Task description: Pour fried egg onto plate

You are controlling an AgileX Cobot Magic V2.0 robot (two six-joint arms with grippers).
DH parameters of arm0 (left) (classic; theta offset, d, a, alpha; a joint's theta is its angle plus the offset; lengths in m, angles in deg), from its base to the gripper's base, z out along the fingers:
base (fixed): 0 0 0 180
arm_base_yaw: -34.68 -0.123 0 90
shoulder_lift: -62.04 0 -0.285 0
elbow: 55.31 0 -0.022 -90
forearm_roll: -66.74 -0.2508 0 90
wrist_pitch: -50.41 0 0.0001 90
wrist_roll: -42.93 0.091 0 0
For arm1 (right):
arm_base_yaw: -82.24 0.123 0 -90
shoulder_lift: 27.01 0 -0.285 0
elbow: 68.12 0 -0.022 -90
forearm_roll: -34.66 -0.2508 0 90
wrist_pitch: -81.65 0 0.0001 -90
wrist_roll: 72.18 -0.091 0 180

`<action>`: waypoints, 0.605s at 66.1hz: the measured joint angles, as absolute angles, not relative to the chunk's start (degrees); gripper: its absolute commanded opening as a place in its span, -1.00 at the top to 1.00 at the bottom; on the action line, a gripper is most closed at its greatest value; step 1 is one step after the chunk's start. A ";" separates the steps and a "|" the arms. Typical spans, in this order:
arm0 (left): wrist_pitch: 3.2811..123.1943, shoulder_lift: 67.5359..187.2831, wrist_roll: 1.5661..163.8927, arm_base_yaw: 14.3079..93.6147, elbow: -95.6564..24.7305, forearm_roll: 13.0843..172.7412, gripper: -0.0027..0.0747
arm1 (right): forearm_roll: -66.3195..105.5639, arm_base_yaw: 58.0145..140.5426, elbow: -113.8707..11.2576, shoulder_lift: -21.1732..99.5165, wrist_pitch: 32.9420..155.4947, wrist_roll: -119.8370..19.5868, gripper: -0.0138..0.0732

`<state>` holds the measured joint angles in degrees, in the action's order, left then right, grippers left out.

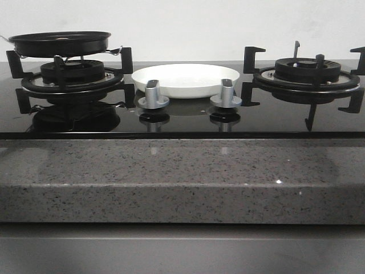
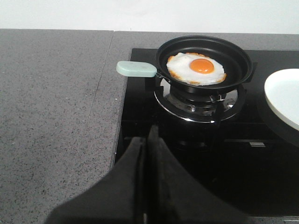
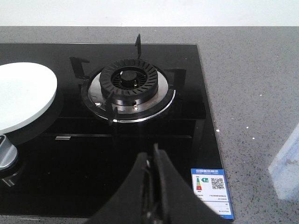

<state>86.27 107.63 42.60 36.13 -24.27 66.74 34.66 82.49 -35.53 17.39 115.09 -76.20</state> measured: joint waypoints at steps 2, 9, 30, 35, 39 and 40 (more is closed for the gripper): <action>86.27 108.03 42.60 36.13 -24.27 66.74 0.98 | 34.66 82.49 -35.53 17.39 115.09 -76.20 0.84; 86.06 109.07 42.60 36.13 -24.27 67.04 0.98 | 34.66 82.49 -35.53 17.39 115.62 -76.20 0.84; 86.06 111.20 42.60 36.13 -24.27 67.04 0.01 | 34.66 82.49 -35.53 17.39 117.25 -76.20 -0.22; 86.06 111.20 42.60 36.13 -24.27 67.04 -0.32 | 34.66 82.49 -35.53 17.39 117.36 -76.20 -0.43; 86.03 111.20 42.60 36.13 -24.27 67.04 -0.42 | 34.66 82.49 -35.53 17.49 117.36 -76.20 -0.49; 86.03 111.20 42.60 36.13 -24.27 67.04 -0.42 | 34.66 82.49 -35.53 17.49 117.36 -76.20 -0.49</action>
<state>86.03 111.20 42.60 36.13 -24.27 67.04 34.66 82.49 -35.53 17.49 117.36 -76.20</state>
